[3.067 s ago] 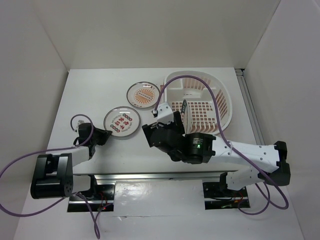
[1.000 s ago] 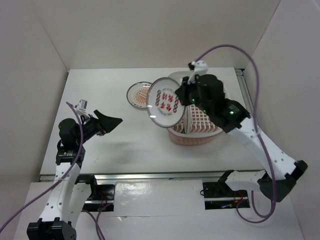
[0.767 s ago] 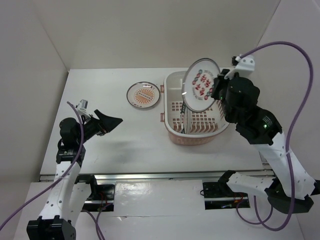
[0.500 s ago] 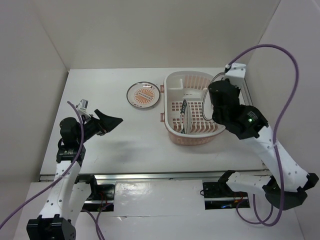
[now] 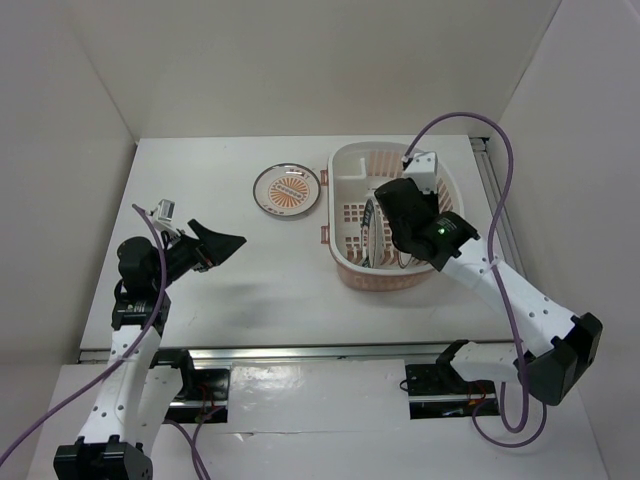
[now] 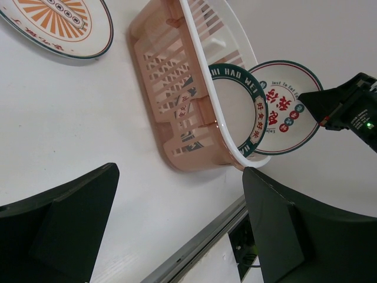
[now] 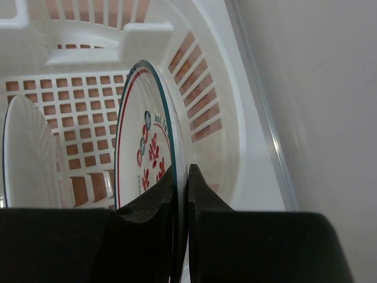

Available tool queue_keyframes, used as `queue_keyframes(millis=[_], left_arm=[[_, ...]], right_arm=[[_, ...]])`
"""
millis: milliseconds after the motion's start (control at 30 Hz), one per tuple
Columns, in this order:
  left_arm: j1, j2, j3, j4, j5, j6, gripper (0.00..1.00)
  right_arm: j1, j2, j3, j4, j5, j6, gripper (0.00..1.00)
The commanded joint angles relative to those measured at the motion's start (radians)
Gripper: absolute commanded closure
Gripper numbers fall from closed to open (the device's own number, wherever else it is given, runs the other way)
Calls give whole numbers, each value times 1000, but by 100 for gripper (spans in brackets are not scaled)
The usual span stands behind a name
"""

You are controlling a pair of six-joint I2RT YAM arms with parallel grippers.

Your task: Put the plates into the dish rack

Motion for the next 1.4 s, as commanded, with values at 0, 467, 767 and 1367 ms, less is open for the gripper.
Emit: queue_keyframes(millis=[0, 467, 767, 1367], left_arm=[[4, -11, 17, 29, 11, 22, 0], [4, -11, 17, 38, 20, 22, 0], [4, -30, 17, 29, 11, 22, 0], [4, -30, 17, 19, 11, 32, 0]], right_arm=[[-12, -29, -25, 163, -24, -54, 100], [-12, -31, -119, 272, -128, -146, 100], [-12, 0, -139, 261, -137, -146, 100], [-30, 51, -175, 273, -168, -94, 100]])
